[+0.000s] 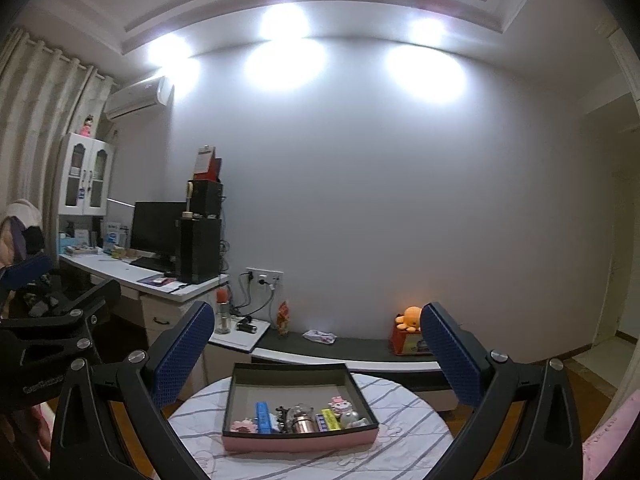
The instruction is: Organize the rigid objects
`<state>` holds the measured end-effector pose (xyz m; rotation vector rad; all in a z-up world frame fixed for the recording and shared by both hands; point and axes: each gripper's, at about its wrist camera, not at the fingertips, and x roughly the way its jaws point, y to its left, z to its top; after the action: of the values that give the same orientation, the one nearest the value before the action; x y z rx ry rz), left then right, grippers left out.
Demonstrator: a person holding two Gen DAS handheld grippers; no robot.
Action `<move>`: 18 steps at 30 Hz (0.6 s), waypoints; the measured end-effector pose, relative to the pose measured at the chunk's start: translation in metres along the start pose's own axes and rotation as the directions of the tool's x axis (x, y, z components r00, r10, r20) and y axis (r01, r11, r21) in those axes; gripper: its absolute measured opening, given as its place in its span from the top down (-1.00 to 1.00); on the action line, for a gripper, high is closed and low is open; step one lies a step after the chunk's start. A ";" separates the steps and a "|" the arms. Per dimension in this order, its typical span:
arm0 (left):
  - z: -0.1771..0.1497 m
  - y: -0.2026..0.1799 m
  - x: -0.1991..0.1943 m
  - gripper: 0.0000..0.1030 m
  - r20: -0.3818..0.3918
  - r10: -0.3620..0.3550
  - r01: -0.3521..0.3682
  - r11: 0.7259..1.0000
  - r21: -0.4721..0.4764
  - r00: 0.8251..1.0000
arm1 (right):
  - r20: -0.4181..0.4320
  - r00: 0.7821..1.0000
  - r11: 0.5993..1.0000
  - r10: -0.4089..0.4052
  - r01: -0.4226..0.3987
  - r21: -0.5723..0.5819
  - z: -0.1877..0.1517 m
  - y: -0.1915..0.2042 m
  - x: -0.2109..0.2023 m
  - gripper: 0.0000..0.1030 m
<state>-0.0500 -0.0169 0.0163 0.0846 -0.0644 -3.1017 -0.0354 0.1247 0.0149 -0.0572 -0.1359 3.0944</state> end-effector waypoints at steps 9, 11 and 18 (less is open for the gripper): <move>-0.001 -0.008 0.005 -1.00 -0.010 -0.028 0.028 1.000 0.002 1.000 | 0.014 0.998 0.998 -0.063 0.063 0.026 0.000 -0.011 -0.003 -1.00; -0.002 -0.010 0.006 -1.00 -0.012 -0.029 0.029 1.000 0.009 0.999 | 0.012 0.998 0.997 -0.064 0.064 0.031 0.000 -0.014 -0.002 -1.00; -0.007 -0.018 0.013 -1.00 -0.041 -0.032 0.033 0.999 0.021 0.999 | -0.049 0.998 0.998 -0.047 0.050 0.045 -0.007 -0.017 0.009 -1.00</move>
<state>-0.0637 -0.0001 0.0081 0.1510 -0.0957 -3.1309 -0.0433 0.1425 0.0089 -0.1238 -0.0626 3.0433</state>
